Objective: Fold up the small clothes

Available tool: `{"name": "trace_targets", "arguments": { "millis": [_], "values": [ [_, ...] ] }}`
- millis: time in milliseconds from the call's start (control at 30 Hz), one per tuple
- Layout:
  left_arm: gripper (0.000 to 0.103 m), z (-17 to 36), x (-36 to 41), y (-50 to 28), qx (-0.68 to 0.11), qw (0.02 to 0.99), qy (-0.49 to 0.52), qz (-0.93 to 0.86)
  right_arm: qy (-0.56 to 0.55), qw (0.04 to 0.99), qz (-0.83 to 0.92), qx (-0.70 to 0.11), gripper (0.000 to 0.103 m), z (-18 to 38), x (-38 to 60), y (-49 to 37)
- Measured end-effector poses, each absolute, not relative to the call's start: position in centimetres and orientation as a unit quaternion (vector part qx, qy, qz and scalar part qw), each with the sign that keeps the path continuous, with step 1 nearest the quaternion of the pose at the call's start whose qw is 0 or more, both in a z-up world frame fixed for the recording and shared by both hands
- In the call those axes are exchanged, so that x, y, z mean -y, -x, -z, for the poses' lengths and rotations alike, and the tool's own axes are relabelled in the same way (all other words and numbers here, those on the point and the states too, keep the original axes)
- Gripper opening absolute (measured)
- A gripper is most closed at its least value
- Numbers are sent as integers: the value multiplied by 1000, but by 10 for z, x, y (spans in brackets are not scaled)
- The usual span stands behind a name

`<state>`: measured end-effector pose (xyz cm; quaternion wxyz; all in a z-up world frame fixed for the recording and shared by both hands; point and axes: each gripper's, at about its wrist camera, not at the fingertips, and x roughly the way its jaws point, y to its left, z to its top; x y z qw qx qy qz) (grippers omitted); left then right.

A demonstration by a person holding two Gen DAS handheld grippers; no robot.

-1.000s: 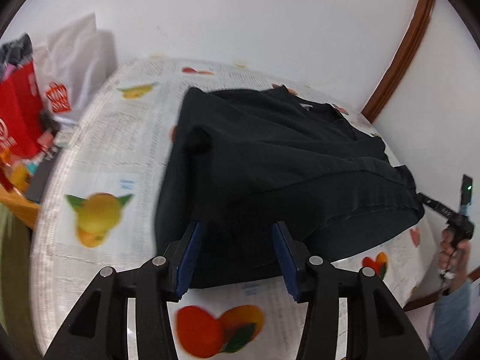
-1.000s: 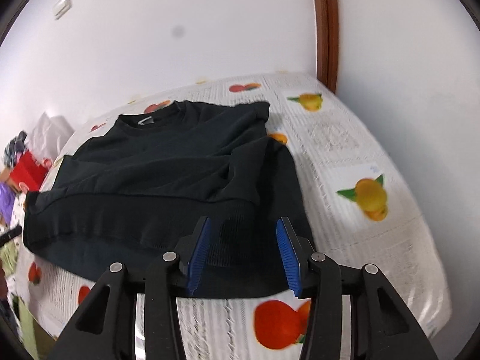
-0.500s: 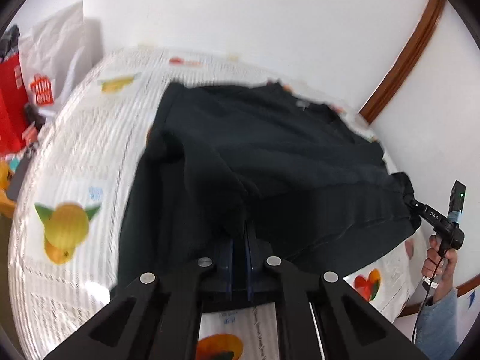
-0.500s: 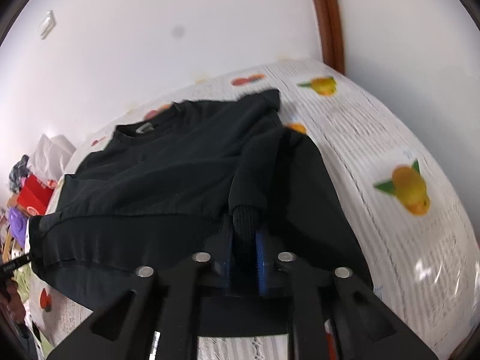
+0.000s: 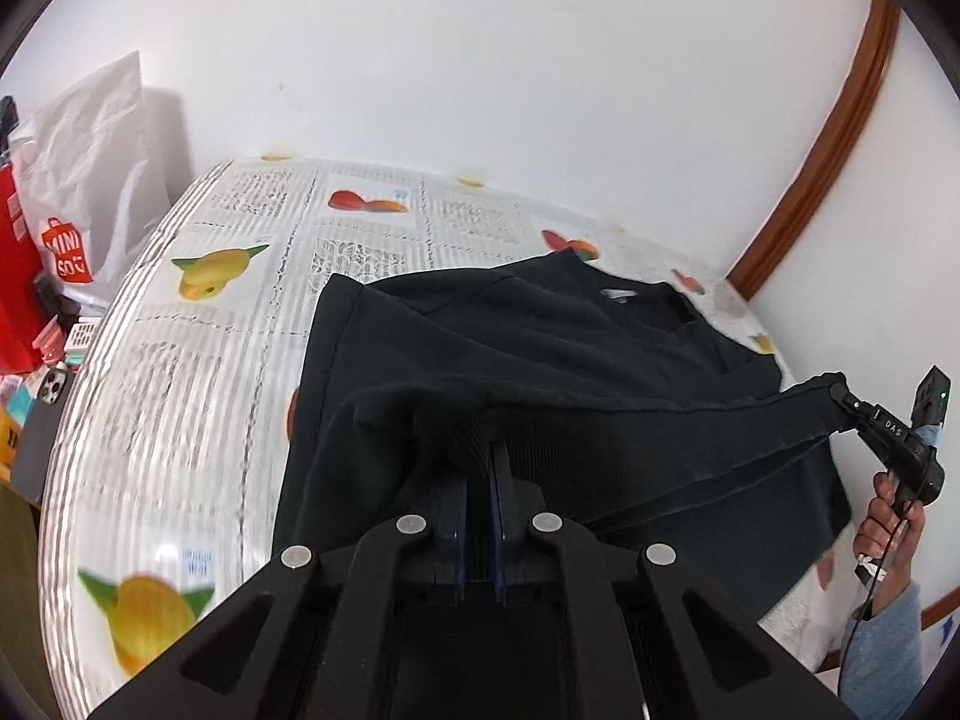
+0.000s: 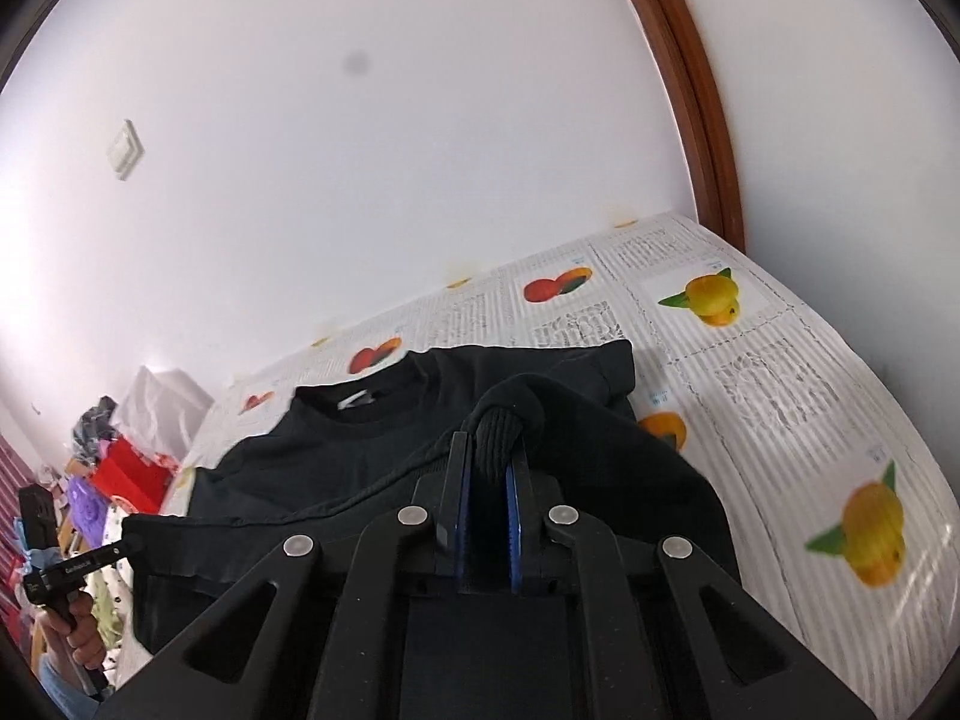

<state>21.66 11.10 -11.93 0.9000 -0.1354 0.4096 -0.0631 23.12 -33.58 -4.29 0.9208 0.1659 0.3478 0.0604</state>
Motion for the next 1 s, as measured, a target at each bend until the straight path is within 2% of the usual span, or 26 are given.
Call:
{"name": "trace_targets", "arguments": {
  "millis": [233, 400, 533, 600, 667, 700, 1000],
  "values": [
    [7, 145, -119, -249, -439, 886, 144, 52, -136, 902, -18, -409, 10, 86, 334, -272],
    [10, 148, -121, -253, -447, 880, 149, 54, -101, 894, 0, -436, 12, 92, 326, -278],
    [16, 140, -119, -241, -448, 880, 140, 68, -75, 895, -5, -440, 20, 76, 322, -265],
    [23, 136, -118, -229, -447, 881, 136, 75, -69, 897, -11, -436, 29, 65, 320, -253],
    [28, 135, -115, -211, -447, 881, 129, 87, -58, 900, -28, -431, 42, 55, 314, -239],
    [30, 136, -113, -204, -449, 880, 125, 92, -51, 900, -35, -431, 44, 52, 310, -231],
    [31, 145, -76, -184, -459, 878, 75, 116, 0, 876, -76, -477, 44, 85, 268, -200]
  ]
}}
